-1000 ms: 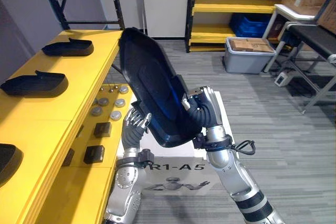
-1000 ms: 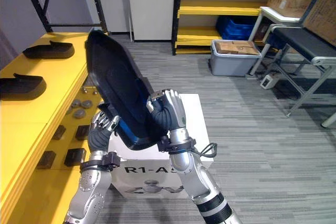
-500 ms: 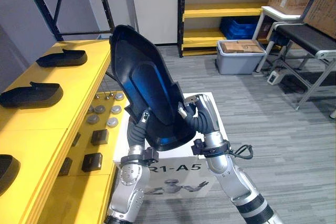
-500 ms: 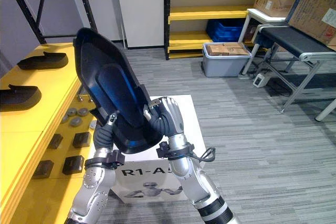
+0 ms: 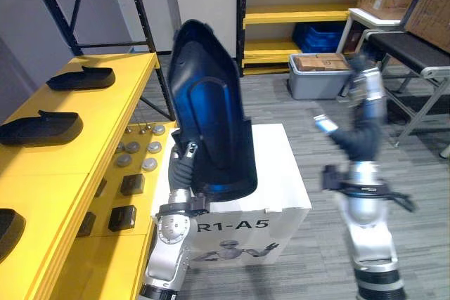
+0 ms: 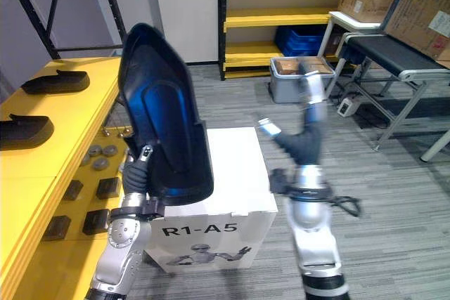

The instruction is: Walk over and take plastic housings, then place them on the shelf

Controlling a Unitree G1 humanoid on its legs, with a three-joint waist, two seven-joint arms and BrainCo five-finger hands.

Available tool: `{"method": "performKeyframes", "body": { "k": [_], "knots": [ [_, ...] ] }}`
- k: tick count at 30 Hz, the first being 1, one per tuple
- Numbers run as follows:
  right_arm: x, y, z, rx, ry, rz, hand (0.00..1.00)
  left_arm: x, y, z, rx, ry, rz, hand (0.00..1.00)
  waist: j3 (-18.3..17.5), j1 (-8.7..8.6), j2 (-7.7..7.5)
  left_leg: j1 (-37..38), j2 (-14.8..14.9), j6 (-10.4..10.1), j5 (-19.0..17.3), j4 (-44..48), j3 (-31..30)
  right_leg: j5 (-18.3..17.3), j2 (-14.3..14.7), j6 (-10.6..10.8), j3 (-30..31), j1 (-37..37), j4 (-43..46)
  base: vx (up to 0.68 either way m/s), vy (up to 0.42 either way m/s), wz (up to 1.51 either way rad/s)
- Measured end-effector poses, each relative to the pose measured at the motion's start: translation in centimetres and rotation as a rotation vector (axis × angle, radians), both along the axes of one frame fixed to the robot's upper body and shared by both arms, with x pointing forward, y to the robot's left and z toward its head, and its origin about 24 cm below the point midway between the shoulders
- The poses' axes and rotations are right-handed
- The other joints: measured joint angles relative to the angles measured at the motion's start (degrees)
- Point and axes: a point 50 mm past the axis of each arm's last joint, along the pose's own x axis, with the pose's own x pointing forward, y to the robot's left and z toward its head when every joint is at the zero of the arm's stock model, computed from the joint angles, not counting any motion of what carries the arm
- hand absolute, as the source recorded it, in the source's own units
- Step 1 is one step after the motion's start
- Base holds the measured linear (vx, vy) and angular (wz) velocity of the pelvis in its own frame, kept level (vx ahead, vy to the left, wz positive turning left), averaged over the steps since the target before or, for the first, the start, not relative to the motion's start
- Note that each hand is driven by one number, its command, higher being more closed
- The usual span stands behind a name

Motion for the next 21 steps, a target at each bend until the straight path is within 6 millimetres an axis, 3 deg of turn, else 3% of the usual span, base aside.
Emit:
{"method": "performKeyframes", "body": {
  "k": [3,6,8,12,13,15,16,17,21],
  "knots": [
    [-1.5,-3.4,-0.1,0.102,-0.042,-0.076,0.0,-0.6,0.9,-0.8,0.0,0.033,0.033,1.0,0.0,-0.91,0.0,-0.22,0.17,-0.06,-0.05,-0.01,0.08,-0.03,0.16,0.0,0.08,-0.45,-0.01,0.0,0.001,-0.02],
    [-2.8,-6.9,-2.4,0.194,0.036,-0.175,0.0,-1.3,1.5,-1.5,-0.004,0.063,0.059,1.0,0.0,-1.38,0.02,-0.31,0.29,-0.05,-0.09,-0.05,0.25,-0.03,0.16,0.01,0.15,-0.69,0.0,0.0,0.007,-0.05],
    [-3.0,-8.5,-5.1,0.228,0.157,-0.249,0.0,-1.7,2.0,-1.8,0.014,0.075,0.084,1.0,0.01,-2.21,0.02,-0.46,0.3,-0.07,-0.13,-0.05,0.24,-0.05,0.17,0.04,0.16,-0.82,0.0,0.0,0.0,0.0],
    [-5.5,-11.5,-15.0,0.36,0.605,-0.423,0.0,-2.8,2.6,-1.9,0.031,0.082,0.106,1.0,0.1,-2.44,0.25,-1.33,0.36,-0.01,-0.26,0.08,0.23,-0.08,0.16,0.07,0.2,-1.73,0.01,0.0,0.0,0.0],
    [-6.1,-11.6,-16.5,0.384,0.673,-0.442,0.0,-3.0,2.6,-2.0,0.034,0.086,0.106,1.0,0.1,-2.47,0.39,-1.32,0.38,-0.02,-0.27,0.07,0.22,-0.09,0.15,0.08,0.18,-1.71,0.02,0.0,0.0,0.0],
    [-8.9,-11.3,-22.0,0.472,0.927,-0.489,0.0,-3.6,2.6,-2.2,0.042,0.1,0.099,1.0,0.06,-2.53,0.94,-1.31,0.46,-0.03,-0.3,0.07,0.14,-0.17,0.12,0.14,0.13,-1.63,0.28,0.0,0.0,0.0],
    [-9.6,-11.1,-23.2,0.491,0.982,-0.494,0.0,-3.7,2.6,-2.2,0.042,0.101,0.095,1.0,0.09,-2.52,1.05,-1.32,0.46,-0.03,-0.3,0.07,0.13,-0.17,0.09,0.14,0.11,-1.62,0.3,0.0,0.0,0.0],
    [-11.1,-10.4,-25.7,0.537,1.105,-0.499,0.0,-4.0,2.6,-2.3,0.044,0.105,0.082,1.0,0.1,-2.68,1.21,-1.29,0.45,-0.03,-0.3,0.07,0.06,-0.17,0.05,0.15,0.06,-1.52,0.33,0.0,0.0,0.0],
    [-14.0,-7.9,-30.1,0.595,1.346,-0.438,0.0,-4.4,2.1,-2.6,0.046,0.117,0.047,1.0,0.22,-2.8,1.08,-0.9,0.44,0.04,-0.45,0.18,-0.22,-0.48,-0.04,0.43,-0.18,-0.59,0.34,-0.03,0.012,0.06]
  ]
}}
